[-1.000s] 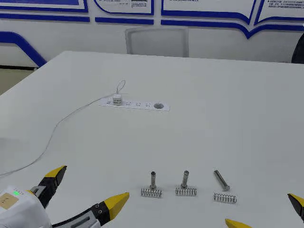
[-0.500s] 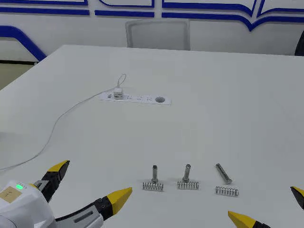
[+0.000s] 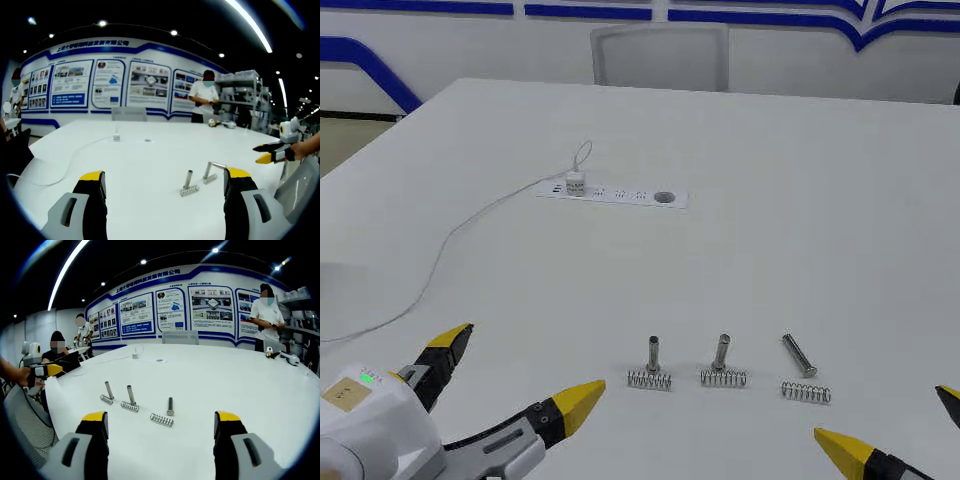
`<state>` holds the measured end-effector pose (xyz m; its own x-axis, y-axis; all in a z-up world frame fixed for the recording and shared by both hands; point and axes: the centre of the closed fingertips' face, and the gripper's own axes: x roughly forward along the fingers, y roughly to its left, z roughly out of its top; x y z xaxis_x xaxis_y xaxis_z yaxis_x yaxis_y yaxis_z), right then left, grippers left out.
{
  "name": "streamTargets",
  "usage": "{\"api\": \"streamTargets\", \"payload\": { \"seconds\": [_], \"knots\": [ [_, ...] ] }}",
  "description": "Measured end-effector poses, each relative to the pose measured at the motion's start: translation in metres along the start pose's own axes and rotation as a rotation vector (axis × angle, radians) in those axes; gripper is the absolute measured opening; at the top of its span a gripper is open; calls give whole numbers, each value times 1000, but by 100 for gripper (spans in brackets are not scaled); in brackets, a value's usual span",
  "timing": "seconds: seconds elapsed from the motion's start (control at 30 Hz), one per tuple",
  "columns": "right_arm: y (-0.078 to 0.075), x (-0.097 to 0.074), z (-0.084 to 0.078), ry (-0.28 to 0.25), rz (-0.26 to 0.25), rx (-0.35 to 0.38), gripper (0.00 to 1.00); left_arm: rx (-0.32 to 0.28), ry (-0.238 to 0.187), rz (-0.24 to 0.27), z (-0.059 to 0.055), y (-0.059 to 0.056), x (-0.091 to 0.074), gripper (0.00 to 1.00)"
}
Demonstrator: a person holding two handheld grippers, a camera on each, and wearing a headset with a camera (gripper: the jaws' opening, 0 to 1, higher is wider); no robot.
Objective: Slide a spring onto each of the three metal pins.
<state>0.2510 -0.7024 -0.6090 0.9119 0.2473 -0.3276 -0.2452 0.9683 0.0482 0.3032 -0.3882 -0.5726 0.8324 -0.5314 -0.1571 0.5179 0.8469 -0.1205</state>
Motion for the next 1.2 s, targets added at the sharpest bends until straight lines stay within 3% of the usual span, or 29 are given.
{"api": "streamTargets", "payload": {
  "seconds": [0.3, 0.47, 0.73, 1.2],
  "knots": [
    [-10, 11, 10, 4, -4, -18, 86, 7, 19, -11, -4, -3, 1, 100],
    [-6, 21, 19, -6, 16, -31, 83, 16, 26, -18, -5, -4, 1, 100],
    [-3, 38, 13, 51, 50, -51, 82, 16, 36, -13, -8, -3, 1, 99],
    [-10, 65, -4, 163, 43, -62, 77, 21, 58, -18, -13, -3, 2, 98]
  ]
}}
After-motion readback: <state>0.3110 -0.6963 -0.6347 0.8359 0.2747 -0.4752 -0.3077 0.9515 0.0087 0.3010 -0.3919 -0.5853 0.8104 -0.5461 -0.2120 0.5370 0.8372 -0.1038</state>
